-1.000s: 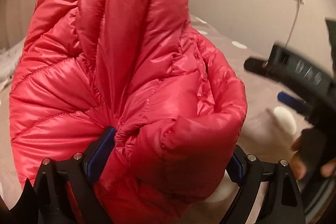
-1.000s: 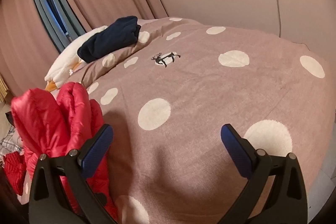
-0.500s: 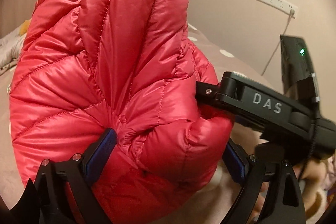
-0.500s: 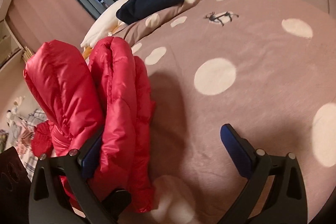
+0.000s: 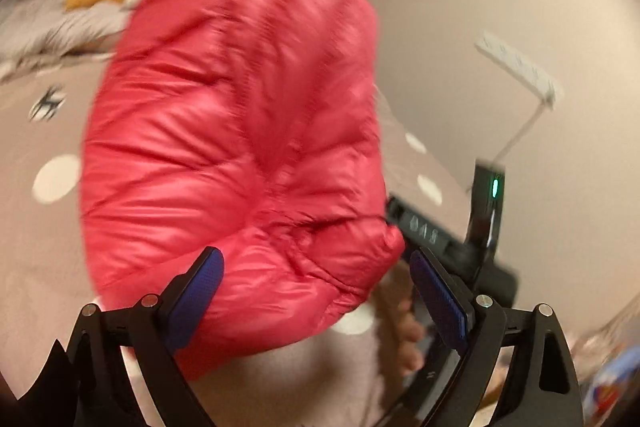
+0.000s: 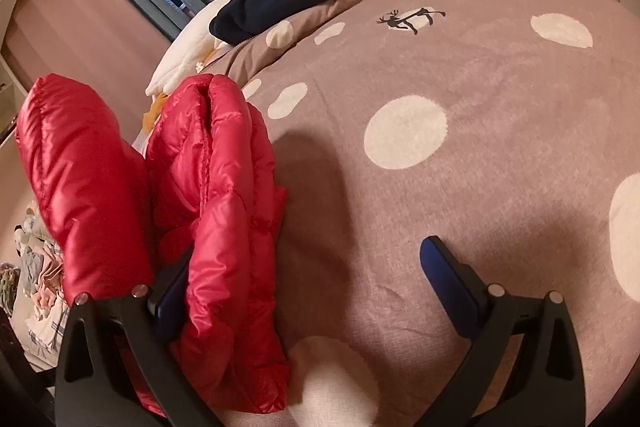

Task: Fold large clothes

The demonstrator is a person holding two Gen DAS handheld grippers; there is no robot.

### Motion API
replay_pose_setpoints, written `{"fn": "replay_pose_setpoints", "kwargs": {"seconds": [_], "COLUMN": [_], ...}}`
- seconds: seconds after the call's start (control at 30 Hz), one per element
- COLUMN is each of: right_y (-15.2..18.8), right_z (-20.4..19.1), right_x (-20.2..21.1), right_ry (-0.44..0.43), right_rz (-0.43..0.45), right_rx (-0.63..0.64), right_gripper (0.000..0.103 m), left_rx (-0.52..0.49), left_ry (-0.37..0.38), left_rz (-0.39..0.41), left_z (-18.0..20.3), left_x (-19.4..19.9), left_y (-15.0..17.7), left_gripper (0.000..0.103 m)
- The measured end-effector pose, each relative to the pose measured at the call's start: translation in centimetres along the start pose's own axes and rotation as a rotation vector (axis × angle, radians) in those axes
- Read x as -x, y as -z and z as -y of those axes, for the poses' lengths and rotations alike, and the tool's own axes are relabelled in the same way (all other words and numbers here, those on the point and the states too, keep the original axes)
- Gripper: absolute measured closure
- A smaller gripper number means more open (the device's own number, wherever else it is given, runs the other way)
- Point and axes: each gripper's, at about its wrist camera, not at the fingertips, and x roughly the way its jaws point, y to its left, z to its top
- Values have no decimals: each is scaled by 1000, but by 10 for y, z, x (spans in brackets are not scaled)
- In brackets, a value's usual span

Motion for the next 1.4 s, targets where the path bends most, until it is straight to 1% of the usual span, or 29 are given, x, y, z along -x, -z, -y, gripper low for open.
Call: {"fn": "replay_pose_setpoints", "kwargs": {"seconds": [0.1,0.13,0.2,0.23,0.27,0.33,0.4,0.47,0.57,0.67,0.73,0.77,0.87,0.97,1.03,1.1,1.17,1.23,1.3,1.33,1.37,1.4], "right_y": [3,4,6,6,7,7,7,7,10,9,10,11,12,12,11,8,4,-1,-7,-9,-14,-17], "right_z": [-3,-5,-4,-4,-2,-1,-2,-3,-3,-2,-1,-1,0,0,0,1,0,-8,-23,-33,-45,-55], "right_x": [2,2,1,1,0,-1,-1,-1,-2,-3,-3,-3,-3,-5,-5,0,13,36,62,74,85,89], "right_ry": [17,25,34,34,32,34,38,46,53,58,69,81,105,167,202,199,219,261,310,303,269,238], "right_rz": [10,12,10,8,5,-2,1,2,3,0,-1,-4,-8,-5,-6,5,53,152,271,324,367,380], "right_rx": [13,20,22,18,12,7,12,17,18,15,23,27,28,37,47,36,23,57,102,116,126,130], "right_gripper": [1,1,1,1,1,1,1,1,1,1,1,1,1,1,1,1,1,1,0,0,0,0], "left_rx": [103,139,175,196,222,285,315,330,354,378,393,392,377,385,372,362,360,322,296,286,284,289], "left_ry": [16,-7,-73,-108,-127,-119,-124,-161,-224,-242,-250,-266,-330,-371,-373,-376,-366,-355,-377,-385,-383,-377], "left_rz": [54,80,125,132,130,139,148,157,155,154,151,151,154,173,163,159,173,185,189,194,198,196], "left_z": [-22,-30,-42,-49,-57,-72,-82,-94,-105,-120,-129,-128,-144,-156,-156,-154,-148,-141,-139,-138,-138,-140], "left_x": [21,27,33,36,38,44,46,49,41,29,23,22,10,-4,-16,-26,-27,-27,-29,-30,-31,-32], "left_y": [-11,-15,-18,-20,-20,-22,-26,-30,-33,-30,-40,-45,-62,-72,-75,-77,-78,-79,-80,-80,-80,-80], "left_gripper": [10,10,10,10,10,10,10,10,10,10,10,10,10,10,10,10,10,10,10,10,10,10]}}
